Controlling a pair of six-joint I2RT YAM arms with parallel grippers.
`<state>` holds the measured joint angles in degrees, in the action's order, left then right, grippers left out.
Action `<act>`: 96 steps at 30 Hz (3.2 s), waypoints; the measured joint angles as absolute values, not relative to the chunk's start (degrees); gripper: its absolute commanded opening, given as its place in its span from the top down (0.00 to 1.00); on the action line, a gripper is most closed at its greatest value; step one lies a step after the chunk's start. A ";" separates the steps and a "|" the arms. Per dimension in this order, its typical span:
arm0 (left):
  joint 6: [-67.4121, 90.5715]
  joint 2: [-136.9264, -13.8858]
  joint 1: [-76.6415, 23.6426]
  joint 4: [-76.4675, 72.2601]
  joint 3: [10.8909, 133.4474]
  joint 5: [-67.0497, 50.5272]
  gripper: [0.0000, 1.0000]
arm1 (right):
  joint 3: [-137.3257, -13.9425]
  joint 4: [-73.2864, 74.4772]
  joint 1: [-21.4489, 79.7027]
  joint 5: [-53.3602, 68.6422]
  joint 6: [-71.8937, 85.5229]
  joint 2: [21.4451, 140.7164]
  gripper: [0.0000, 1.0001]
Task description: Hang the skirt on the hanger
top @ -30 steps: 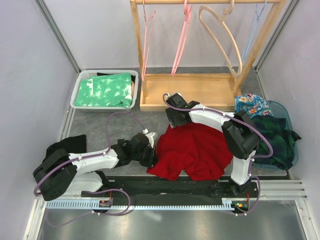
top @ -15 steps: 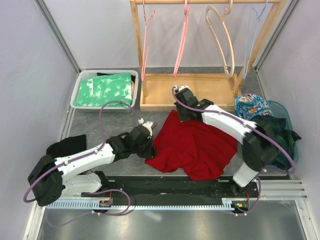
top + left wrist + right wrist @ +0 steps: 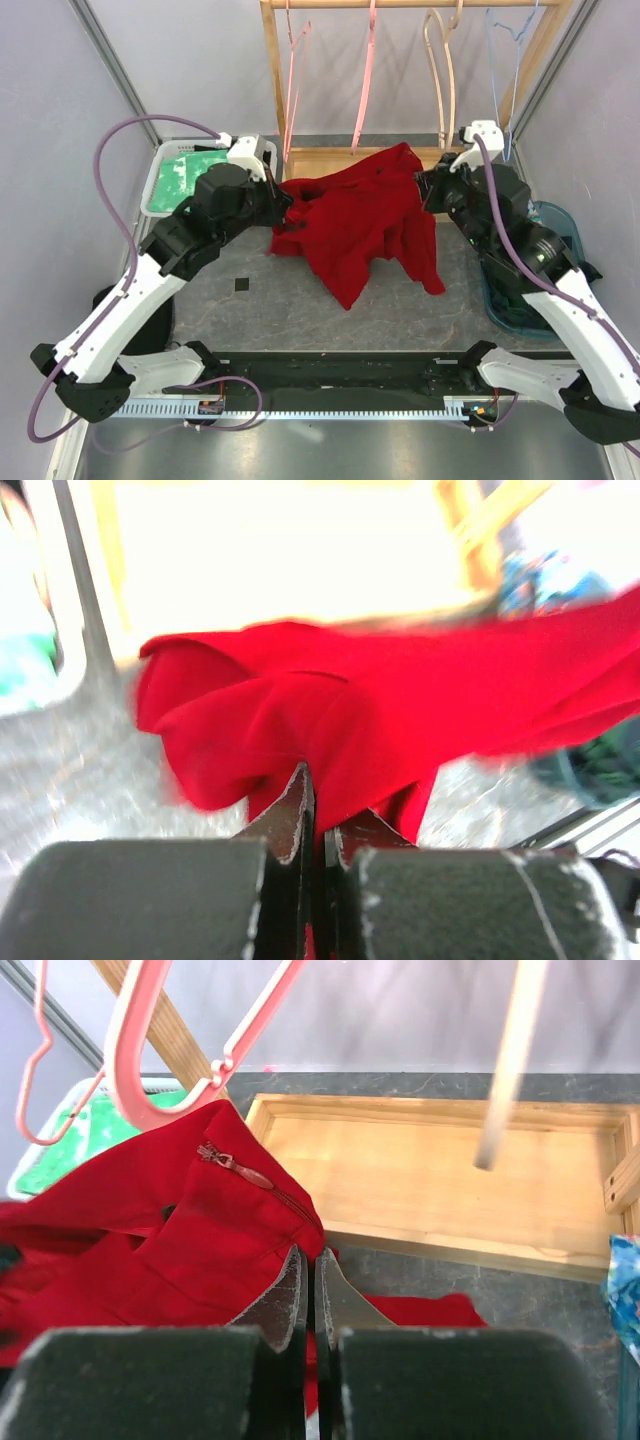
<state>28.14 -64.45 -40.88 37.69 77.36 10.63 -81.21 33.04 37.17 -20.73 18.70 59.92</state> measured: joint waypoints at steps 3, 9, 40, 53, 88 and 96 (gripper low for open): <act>26.30 -64.31 -40.82 38.26 81.41 11.03 0.98 | -80.73 34.09 37.21 -20.38 19.57 57.21 1.00; 25.47 -63.16 -40.73 38.50 76.23 10.31 0.98 | -64.95 31.57 37.30 -18.63 24.45 48.69 1.00; 28.03 -72.12 -40.23 29.61 50.72 0.80 0.98 | -84.23 32.95 37.21 -20.32 17.93 53.36 0.20; 28.03 -72.12 -40.21 28.71 50.72 -2.07 0.98 | -93.95 24.53 32.12 -37.47 11.05 62.00 0.15; 27.68 -74.50 -40.21 26.39 50.72 -5.08 0.98 | -106.94 12.23 -18.94 30.63 24.86 93.08 0.35; 27.53 -75.42 -40.21 26.24 50.72 -5.10 0.98 | -114.24 17.15 -15.07 25.74 21.21 98.54 0.84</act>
<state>27.53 -75.42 -40.21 26.24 50.72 -5.10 -114.24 17.15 -15.07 25.74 21.21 98.54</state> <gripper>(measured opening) 0.044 0.312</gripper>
